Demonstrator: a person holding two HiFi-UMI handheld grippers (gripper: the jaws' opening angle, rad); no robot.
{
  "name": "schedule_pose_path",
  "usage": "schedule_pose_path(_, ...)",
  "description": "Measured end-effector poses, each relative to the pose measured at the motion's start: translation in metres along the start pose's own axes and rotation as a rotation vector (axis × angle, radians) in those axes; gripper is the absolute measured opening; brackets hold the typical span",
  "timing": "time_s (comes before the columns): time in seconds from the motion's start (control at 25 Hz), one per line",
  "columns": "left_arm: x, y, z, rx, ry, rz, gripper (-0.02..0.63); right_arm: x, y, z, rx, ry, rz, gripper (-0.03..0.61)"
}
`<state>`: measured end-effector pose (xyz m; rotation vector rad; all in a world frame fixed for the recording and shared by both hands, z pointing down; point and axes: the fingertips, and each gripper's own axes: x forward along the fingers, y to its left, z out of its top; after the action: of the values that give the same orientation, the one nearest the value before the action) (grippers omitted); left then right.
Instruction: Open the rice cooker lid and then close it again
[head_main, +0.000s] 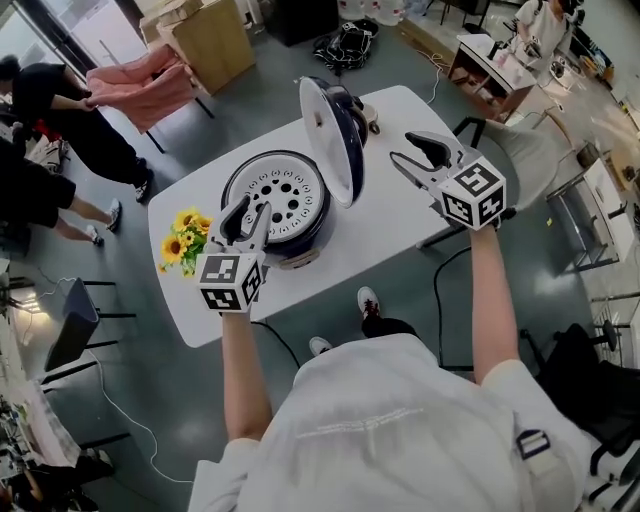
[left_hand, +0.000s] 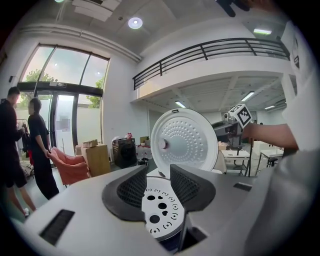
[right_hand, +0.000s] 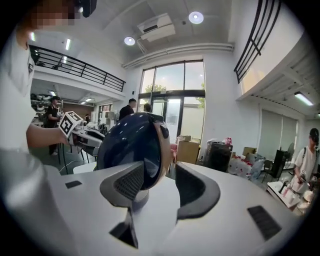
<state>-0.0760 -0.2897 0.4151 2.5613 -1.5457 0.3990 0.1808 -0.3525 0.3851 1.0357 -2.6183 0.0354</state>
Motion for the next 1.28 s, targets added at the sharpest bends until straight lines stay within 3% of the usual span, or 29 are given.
schedule_pose_path(0.68,0.012,0.019,-0.003,-0.053,0.014,0.051,0.161,0.100,0.008,0.015,-0.139,0.011,0.403,0.239)
schedule_pose_path(0.8,0.009,0.025,-0.006,-0.068,0.016,0.065,0.161,0.105,0.006,0.017,-0.145,0.007,0.425,0.198)
schedule_pose_path(0.96,0.004,0.030,-0.010,-0.085,0.022,0.098,0.161,0.105,0.005,0.020,-0.150,0.000,0.432,0.198)
schedule_pose_path(1.28,-0.017,0.049,-0.023,-0.097,0.037,0.168,0.161,0.114,0.012,0.027,-0.201,0.015,0.363,0.196)
